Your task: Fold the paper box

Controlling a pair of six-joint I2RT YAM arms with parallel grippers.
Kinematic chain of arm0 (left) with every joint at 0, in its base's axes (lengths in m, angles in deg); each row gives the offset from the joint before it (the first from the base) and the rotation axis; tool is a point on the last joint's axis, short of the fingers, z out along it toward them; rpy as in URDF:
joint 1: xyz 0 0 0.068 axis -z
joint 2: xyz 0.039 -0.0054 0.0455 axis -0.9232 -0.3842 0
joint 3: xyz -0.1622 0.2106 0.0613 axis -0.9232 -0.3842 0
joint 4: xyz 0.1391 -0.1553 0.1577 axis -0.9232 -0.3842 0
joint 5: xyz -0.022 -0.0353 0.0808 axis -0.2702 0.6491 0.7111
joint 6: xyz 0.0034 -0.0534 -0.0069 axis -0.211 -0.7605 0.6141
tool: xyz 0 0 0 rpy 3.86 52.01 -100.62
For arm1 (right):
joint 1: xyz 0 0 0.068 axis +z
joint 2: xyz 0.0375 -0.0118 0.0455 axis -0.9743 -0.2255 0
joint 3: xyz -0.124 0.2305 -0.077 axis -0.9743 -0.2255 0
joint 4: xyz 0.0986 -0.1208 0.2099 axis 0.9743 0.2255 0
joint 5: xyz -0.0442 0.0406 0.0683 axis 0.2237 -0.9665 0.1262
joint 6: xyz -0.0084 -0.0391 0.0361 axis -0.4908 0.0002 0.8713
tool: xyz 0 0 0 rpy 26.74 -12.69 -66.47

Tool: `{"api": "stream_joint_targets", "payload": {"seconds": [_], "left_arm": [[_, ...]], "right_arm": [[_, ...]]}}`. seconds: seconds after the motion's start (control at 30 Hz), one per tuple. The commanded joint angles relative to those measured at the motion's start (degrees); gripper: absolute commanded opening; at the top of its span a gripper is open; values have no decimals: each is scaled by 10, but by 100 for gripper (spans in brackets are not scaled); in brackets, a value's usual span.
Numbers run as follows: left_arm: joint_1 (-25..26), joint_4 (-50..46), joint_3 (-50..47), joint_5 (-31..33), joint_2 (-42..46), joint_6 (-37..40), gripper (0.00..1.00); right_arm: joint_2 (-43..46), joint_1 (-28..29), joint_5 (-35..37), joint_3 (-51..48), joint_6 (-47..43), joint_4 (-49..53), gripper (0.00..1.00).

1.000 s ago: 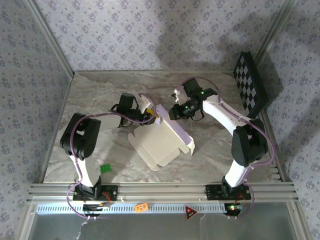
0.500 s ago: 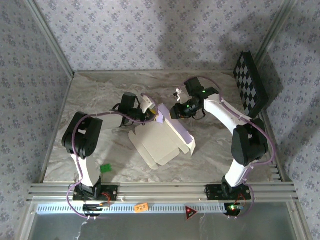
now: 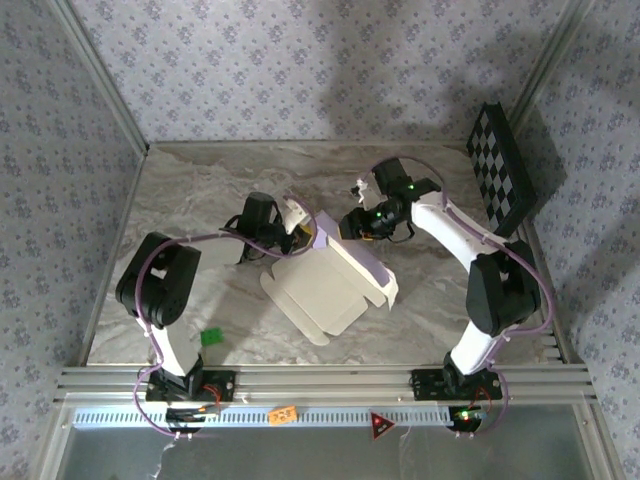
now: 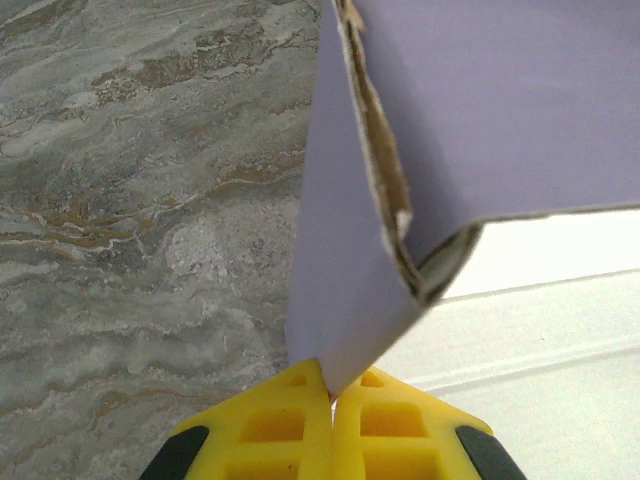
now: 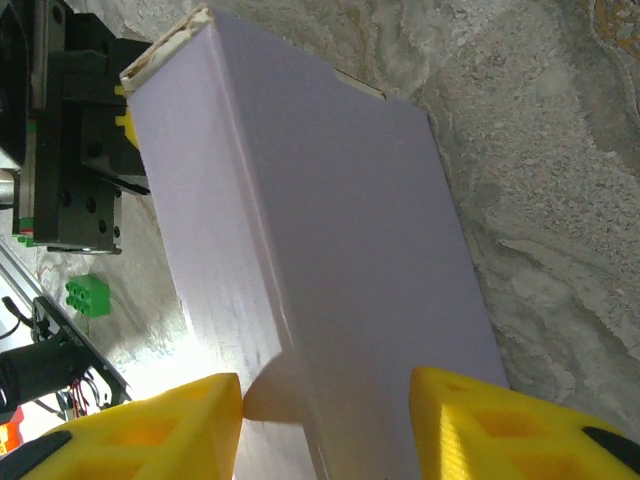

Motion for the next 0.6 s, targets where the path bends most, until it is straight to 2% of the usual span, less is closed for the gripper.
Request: {"api": "stream_joint_targets", "payload": {"seconds": [0.0,0.27,0.57], "left_arm": [[8,-24,-20,-8,24,1,0],[24,-55,-65,36,96,-23,0],[27,-68,-166,43,220,-39,1]], "right_arm": [[6,-3,2,-13,10,-5,49],[17,39,-15,-28,22,-1,43],[59,103,-9,-80,76,-51,41]]}}
